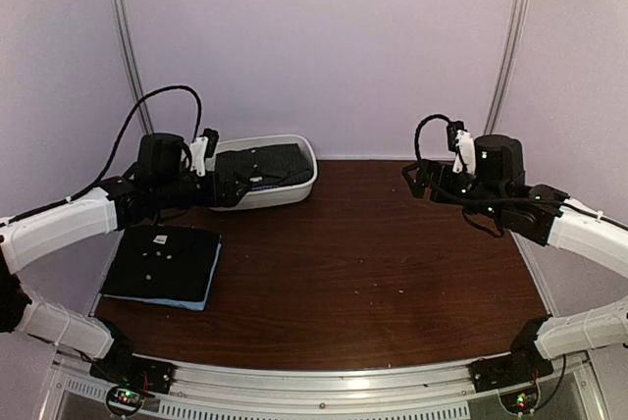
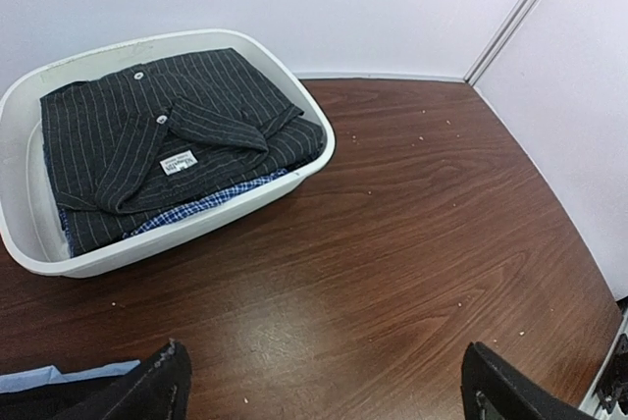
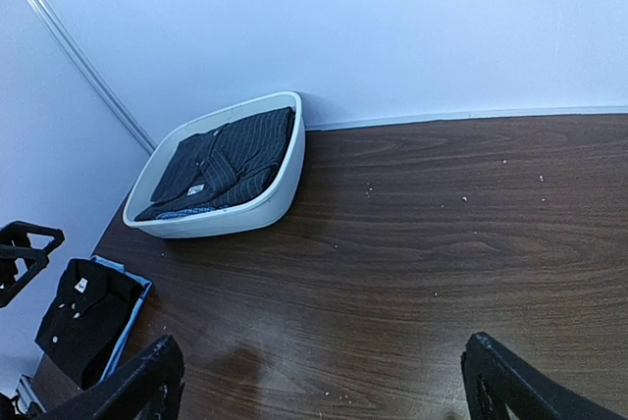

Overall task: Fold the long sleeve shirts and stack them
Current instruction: Pick up the square-folded shirt from the center of the board.

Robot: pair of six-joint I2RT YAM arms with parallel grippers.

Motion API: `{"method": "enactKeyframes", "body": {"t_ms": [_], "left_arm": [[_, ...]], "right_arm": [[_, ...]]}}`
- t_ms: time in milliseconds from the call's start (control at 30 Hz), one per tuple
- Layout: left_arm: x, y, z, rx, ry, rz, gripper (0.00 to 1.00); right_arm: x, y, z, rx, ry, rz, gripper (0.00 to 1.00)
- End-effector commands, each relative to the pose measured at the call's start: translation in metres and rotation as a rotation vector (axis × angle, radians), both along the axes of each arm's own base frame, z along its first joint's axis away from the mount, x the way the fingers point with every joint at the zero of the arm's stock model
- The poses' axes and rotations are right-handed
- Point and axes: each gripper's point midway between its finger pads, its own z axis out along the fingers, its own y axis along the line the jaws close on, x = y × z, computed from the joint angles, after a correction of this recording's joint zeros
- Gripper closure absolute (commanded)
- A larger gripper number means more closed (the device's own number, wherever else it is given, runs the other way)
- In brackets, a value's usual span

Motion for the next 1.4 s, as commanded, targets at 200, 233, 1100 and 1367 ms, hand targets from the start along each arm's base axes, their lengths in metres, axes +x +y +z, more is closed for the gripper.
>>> {"method": "enactKeyframes", "body": {"t_ms": [200, 233, 1100, 1367], "left_arm": [[0.033, 0.008, 0.023, 0.041, -0.048, 0.128, 0.02], [0.039, 0.01, 0.023, 0.052, -0.044, 0.15, 0.02], [0.199, 0.04, -0.126, 0.224, 0.405, 0.433, 0.2], [0.195, 0.058, -0.167, 0.282, 0.493, 0.527, 0.27]], "right_arm": [[-0.009, -0.015, 0.011, -0.031, -0.043, -0.031, 0.0], [-0.01, -0.017, 0.011, -0.032, -0.044, -0.034, 0.0], [-0.041, -0.018, 0.025, 0.013, -0.102, 0.073, 0.0], [-0.043, -0.017, 0.01, 0.03, -0.081, 0.075, 0.0]]}}
